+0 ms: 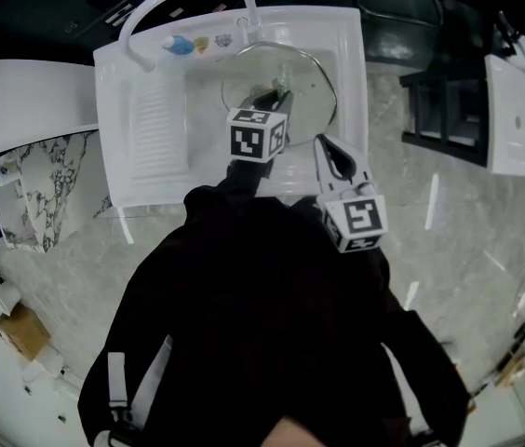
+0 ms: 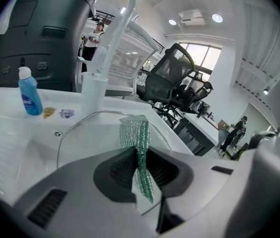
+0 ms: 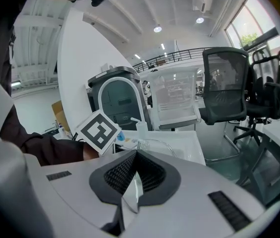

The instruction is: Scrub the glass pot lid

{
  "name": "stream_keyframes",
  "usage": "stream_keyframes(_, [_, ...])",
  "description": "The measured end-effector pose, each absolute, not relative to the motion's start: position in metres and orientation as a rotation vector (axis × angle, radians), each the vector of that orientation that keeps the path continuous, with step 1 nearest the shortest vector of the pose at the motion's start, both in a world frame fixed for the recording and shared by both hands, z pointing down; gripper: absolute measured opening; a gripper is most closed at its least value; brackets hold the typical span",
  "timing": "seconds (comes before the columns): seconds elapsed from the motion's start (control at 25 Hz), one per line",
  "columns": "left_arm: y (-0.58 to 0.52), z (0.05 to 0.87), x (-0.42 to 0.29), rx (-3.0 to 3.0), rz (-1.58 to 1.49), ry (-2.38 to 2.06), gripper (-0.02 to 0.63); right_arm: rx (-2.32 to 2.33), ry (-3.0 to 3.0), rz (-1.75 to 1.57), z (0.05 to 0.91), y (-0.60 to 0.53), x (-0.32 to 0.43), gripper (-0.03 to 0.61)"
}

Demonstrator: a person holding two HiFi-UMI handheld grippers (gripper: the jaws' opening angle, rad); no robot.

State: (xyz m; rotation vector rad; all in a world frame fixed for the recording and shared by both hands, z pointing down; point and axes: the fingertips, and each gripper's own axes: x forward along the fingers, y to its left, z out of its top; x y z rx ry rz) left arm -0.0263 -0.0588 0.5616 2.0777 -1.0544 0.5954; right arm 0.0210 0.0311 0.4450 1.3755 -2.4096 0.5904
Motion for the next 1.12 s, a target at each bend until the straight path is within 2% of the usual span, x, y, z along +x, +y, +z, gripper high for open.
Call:
stream_keyframes(0.68, [-0.085,0.592,-0.142,1.895,0.603,-1.289,0.061,1.265,-2.406,0.560,0.456,0.017,-0.022,0.002])
stream_keyframes(1.12, [-0.095,0.618,-0.156,1.850,0.652,-1.310,0.061,1.259,-2.380,0.574,0.465,0.007,-0.030,0.002])
